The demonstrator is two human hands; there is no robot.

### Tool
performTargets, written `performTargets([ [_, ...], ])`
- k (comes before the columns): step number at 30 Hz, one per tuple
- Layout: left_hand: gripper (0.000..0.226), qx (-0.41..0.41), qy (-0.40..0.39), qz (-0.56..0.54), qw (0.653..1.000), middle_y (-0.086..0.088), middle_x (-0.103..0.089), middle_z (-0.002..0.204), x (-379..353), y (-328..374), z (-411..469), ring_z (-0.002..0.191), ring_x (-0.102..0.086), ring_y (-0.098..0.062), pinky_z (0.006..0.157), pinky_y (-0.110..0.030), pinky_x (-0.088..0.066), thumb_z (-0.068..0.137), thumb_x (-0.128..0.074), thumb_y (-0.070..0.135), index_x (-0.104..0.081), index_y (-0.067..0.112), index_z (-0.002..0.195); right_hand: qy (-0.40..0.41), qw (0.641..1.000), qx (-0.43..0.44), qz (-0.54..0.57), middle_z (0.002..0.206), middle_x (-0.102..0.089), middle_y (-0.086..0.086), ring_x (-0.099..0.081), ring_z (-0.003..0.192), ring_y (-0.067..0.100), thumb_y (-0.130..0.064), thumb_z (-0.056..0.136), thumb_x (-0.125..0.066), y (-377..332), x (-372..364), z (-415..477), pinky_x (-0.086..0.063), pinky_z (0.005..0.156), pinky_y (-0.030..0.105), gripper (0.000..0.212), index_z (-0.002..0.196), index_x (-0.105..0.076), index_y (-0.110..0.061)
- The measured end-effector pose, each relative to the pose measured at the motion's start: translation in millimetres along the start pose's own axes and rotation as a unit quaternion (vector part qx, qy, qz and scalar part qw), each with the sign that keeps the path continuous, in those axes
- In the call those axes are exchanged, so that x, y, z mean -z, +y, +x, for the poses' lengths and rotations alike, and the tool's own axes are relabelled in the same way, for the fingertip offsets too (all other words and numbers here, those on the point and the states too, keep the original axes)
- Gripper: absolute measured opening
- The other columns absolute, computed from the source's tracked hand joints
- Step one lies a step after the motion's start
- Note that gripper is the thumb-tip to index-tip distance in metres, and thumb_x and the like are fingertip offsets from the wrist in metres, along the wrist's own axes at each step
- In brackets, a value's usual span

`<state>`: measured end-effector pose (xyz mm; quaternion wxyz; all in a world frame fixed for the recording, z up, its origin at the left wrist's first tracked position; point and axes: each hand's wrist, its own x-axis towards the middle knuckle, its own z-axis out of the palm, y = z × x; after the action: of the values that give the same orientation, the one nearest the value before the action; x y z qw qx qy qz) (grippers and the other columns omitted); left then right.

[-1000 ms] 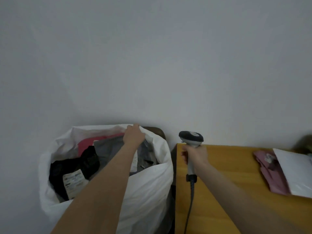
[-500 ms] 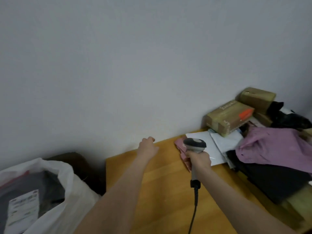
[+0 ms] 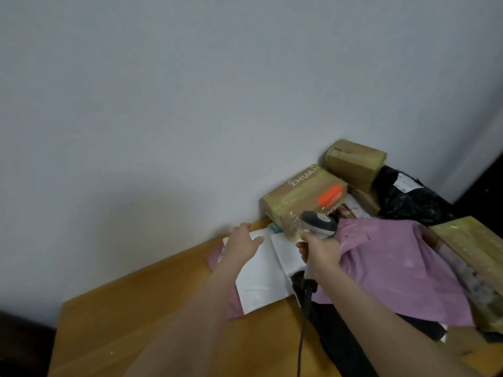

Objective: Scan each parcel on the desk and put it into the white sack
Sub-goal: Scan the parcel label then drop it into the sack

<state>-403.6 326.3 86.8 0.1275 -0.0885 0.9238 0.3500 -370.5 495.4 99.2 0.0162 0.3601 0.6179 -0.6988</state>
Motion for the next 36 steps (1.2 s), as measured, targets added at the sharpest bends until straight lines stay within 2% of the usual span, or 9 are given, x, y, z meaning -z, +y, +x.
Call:
performTargets([
  [5, 0.072, -0.021, 0.002, -0.025, 0.999, -0.009, -0.046, 0.135, -27.3, 45.0, 62.1, 0.123, -0.048, -0.027, 0.097, -0.038, -0.044, 0.081, -0.07, 0.041, -0.04, 0.009, 0.138, 0.017, 0.999, -0.005, 0.041, 0.063, -0.062, 0.01, -0.059, 0.06, 0.024, -0.005, 0.081, -0.072, -8.5, 13.3, 51.1, -0.047, 0.06, 0.035, 0.016, 0.07, -0.061, -0.008],
  [8, 0.072, -0.038, 0.028, -0.027, 0.999, -0.012, -0.049, 0.133, -36.6, 57.9, 100.8, 0.125, -0.049, -0.03, 0.101, -0.039, -0.043, 0.078, -0.07, 0.043, -0.045, 0.007, 0.135, -0.002, 0.997, -0.003, 0.073, 0.073, -0.065, 0.009, -0.061, 0.063, 0.021, -0.004, 0.083, -0.071, -10.7, 15.9, 73.6, -0.048, 0.054, 0.03, 0.007, 0.086, -0.064, -0.005],
  [14, 0.086, -0.016, 0.007, 0.058, 0.998, -0.017, -0.031, 0.151, -46.7, 59.9, 149.1, 0.137, -0.032, -0.033, 0.11, -0.04, -0.03, 0.085, -0.06, 0.053, -0.025, 0.005, 0.148, -0.052, 0.996, 0.025, 0.069, 0.083, -0.066, -0.001, -0.061, 0.076, 0.011, -0.009, 0.083, -0.073, -18.4, 12.2, 96.3, -0.054, 0.074, 0.03, 0.014, 0.092, -0.063, -0.014],
  [17, 0.071, -0.025, -0.001, 0.061, 0.998, -0.013, -0.045, 0.143, -48.6, 54.6, 146.3, 0.129, -0.043, -0.03, 0.104, -0.037, -0.037, 0.087, -0.057, 0.051, -0.04, 0.009, 0.142, -0.072, 0.995, 0.032, 0.065, 0.086, -0.064, -0.004, -0.057, 0.078, 0.007, -0.013, 0.083, -0.073, -20.8, 14.7, 99.2, -0.045, 0.077, 0.026, 0.018, 0.097, -0.062, -0.016],
  [20, 0.048, 0.0, -0.013, -0.053, 0.998, -0.007, -0.064, 0.121, -44.2, 50.1, 130.1, 0.103, -0.061, -0.021, 0.084, -0.027, -0.045, 0.09, -0.057, 0.046, -0.062, 0.011, 0.124, -0.065, 0.994, 0.033, 0.075, 0.095, -0.064, -0.002, -0.059, 0.09, 0.014, -0.013, 0.084, -0.073, -23.1, 19.1, 94.5, -0.043, 0.086, 0.029, 0.024, 0.104, -0.061, -0.016],
  [24, 0.033, 0.069, -0.023, -0.259, 0.963, -0.009, -0.064, 0.107, -26.9, 35.6, 104.1, 0.083, -0.06, -0.018, 0.068, -0.027, -0.048, 0.091, -0.059, 0.04, -0.062, 0.012, 0.108, -0.057, 0.995, 0.023, 0.076, 0.105, -0.067, 0.003, -0.06, 0.105, 0.023, -0.015, 0.083, -0.074, -23.9, 20.7, 79.7, -0.048, 0.099, 0.041, 0.022, 0.103, -0.066, -0.014],
  [26, 0.034, 0.121, -0.059, -0.328, 0.935, -0.007, -0.063, 0.104, -10.9, 24.1, 87.5, 0.088, -0.061, -0.021, 0.078, -0.035, -0.051, 0.089, -0.062, 0.044, -0.059, 0.017, 0.108, -0.07, 0.994, 0.022, 0.077, 0.1, -0.068, 0.002, -0.062, 0.103, 0.023, -0.017, 0.083, -0.074, -23.2, 17.0, 66.7, -0.049, 0.098, 0.042, 0.012, 0.091, -0.066, -0.021],
  [29, 0.029, 0.156, -0.086, -0.368, 0.913, -0.008, -0.062, 0.105, 14.9, 1.2, 63.1, 0.095, -0.059, -0.027, 0.088, -0.048, -0.05, 0.085, -0.067, 0.04, -0.058, 0.019, 0.104, -0.089, 0.993, 0.014, 0.073, 0.102, -0.07, 0.007, -0.065, 0.097, 0.024, -0.02, 0.082, -0.075, -20.7, 5.1, 40.6, -0.052, 0.094, 0.042, 0.025, 0.105, -0.066, -0.014],
  [36, 0.039, 0.153, -0.046, -0.426, 0.89, -0.011, -0.059, 0.112, 83.6, -66.9, -3.7, 0.093, -0.058, -0.026, 0.071, -0.037, -0.052, 0.084, -0.069, 0.02, -0.058, 0.017, 0.12, -0.146, 0.989, 0.018, 0.03, 0.096, -0.07, 0.011, -0.068, 0.089, 0.029, -0.019, 0.084, -0.074, 9.3, -40.7, -30.3, -0.057, 0.074, 0.039, 0.016, 0.095, -0.065, -0.011],
])
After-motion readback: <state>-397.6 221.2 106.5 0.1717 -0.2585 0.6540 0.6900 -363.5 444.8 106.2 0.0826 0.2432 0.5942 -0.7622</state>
